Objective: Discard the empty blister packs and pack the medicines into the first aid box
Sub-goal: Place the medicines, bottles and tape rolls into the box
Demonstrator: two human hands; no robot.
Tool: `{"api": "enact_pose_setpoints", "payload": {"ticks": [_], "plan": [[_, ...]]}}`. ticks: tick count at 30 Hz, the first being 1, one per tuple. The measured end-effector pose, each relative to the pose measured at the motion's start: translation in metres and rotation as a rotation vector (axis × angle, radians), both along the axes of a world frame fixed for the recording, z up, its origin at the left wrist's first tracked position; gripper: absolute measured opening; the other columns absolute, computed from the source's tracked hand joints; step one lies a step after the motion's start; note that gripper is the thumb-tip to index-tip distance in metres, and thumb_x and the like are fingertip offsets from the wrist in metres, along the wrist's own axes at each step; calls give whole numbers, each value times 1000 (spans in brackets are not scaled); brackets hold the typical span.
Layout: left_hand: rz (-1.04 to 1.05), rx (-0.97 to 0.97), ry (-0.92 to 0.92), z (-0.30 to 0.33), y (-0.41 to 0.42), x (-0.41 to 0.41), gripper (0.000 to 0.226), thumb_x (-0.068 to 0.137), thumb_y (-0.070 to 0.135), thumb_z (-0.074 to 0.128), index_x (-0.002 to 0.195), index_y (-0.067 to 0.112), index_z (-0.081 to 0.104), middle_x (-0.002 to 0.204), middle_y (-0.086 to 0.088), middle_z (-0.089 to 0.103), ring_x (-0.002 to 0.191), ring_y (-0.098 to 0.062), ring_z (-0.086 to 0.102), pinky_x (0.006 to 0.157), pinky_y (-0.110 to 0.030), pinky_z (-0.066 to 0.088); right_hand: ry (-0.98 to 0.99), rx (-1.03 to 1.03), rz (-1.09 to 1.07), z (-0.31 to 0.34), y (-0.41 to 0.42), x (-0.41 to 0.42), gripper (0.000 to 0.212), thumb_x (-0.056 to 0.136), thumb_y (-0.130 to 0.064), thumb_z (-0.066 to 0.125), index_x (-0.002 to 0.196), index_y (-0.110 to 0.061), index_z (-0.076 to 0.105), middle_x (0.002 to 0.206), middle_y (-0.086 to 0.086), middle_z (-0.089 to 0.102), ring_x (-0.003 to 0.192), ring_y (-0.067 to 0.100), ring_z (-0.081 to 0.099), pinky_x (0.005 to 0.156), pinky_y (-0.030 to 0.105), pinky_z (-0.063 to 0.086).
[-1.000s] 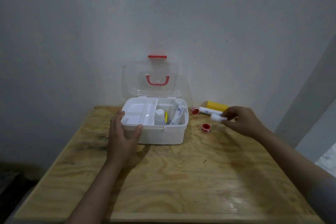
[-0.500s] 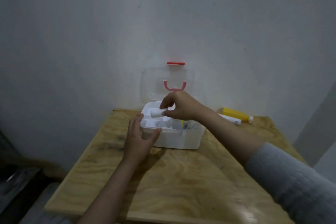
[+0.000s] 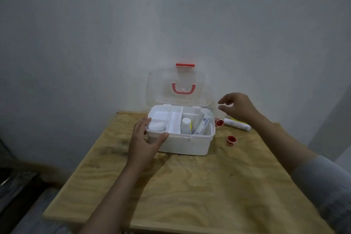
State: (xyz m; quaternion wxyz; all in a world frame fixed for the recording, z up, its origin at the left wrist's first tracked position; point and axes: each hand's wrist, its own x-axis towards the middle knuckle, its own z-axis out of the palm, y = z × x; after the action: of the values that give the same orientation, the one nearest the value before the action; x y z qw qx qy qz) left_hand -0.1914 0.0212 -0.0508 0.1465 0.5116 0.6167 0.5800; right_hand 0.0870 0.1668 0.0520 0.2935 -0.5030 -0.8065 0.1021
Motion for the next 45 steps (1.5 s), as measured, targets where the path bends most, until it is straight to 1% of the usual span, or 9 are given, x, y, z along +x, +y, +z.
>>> {"api": "enact_pose_setpoints", "payload": {"ticks": [2, 7, 14, 18, 24, 27, 33, 39, 45], "plan": [[2, 11, -5, -1, 1, 1, 74, 64, 60, 71, 128, 29, 50, 138, 14, 43, 124, -6, 44, 95, -42, 51, -58, -20, -174, -23, 17, 42, 21, 78, -17, 69, 98, -12, 71, 104, 9, 70, 84, 18, 59, 77, 29, 46], [6, 29, -12, -3, 2, 2, 70, 65, 56, 72, 127, 30, 51, 138, 15, 43, 125, -6, 44, 94, -43, 52, -180, -165, -415, -67, 36, 110, 38, 79, -15, 60, 116, -21, 61, 123, 12, 60, 112, 33, 55, 87, 44, 50], [15, 27, 11, -3, 2, 1, 71, 65, 55, 71, 128, 30, 50, 137, 17, 41, 126, -9, 43, 95, -44, 52, 138, -139, -365, -99, 23, 126, 19, 77, -6, 69, 95, -6, 66, 97, 14, 70, 76, 25, 61, 70, 31, 43], [14, 32, 29, -4, 3, 0, 70, 66, 54, 71, 128, 31, 50, 137, 16, 41, 126, -10, 44, 93, -45, 53, 222, 12, -352, -82, 11, 125, 14, 79, -11, 70, 92, -5, 70, 95, 16, 72, 74, 23, 63, 72, 29, 46], [16, 47, 19, -5, 4, 2, 69, 67, 52, 71, 129, 31, 49, 137, 15, 41, 125, -11, 44, 89, -36, 53, 297, 203, -218, -24, -17, 120, 22, 77, -16, 75, 95, -5, 70, 92, 10, 71, 68, 8, 64, 64, 0, 44], [22, 54, 11, -5, 4, 3, 70, 67, 50, 71, 130, 28, 49, 135, 16, 41, 124, -10, 43, 87, -31, 52, 375, 214, -107, 3, -34, 105, 22, 76, -19, 75, 96, -10, 70, 89, 2, 70, 72, -6, 65, 66, 4, 48], [18, 54, 8, -4, 2, 4, 69, 69, 45, 74, 130, 25, 50, 137, 13, 42, 123, -8, 42, 87, -29, 50, 379, 123, 158, 36, -55, 49, 22, 76, -15, 74, 98, -14, 70, 94, 5, 71, 77, 12, 70, 70, 29, 59], [7, 45, 19, -3, 1, 1, 69, 68, 50, 73, 129, 29, 49, 138, 15, 40, 124, -7, 42, 89, -31, 50, 225, 78, 243, 32, -55, 2, 23, 75, -20, 76, 98, -17, 71, 94, -3, 70, 79, 4, 66, 71, 17, 55], [19, 40, 22, -2, 1, 3, 70, 69, 45, 74, 131, 26, 49, 139, 14, 40, 125, -5, 40, 92, -35, 51, 11, -64, 323, 9, -61, -26, 15, 78, -17, 74, 92, -14, 72, 92, -1, 70, 77, 9, 65, 71, 22, 56]]}}
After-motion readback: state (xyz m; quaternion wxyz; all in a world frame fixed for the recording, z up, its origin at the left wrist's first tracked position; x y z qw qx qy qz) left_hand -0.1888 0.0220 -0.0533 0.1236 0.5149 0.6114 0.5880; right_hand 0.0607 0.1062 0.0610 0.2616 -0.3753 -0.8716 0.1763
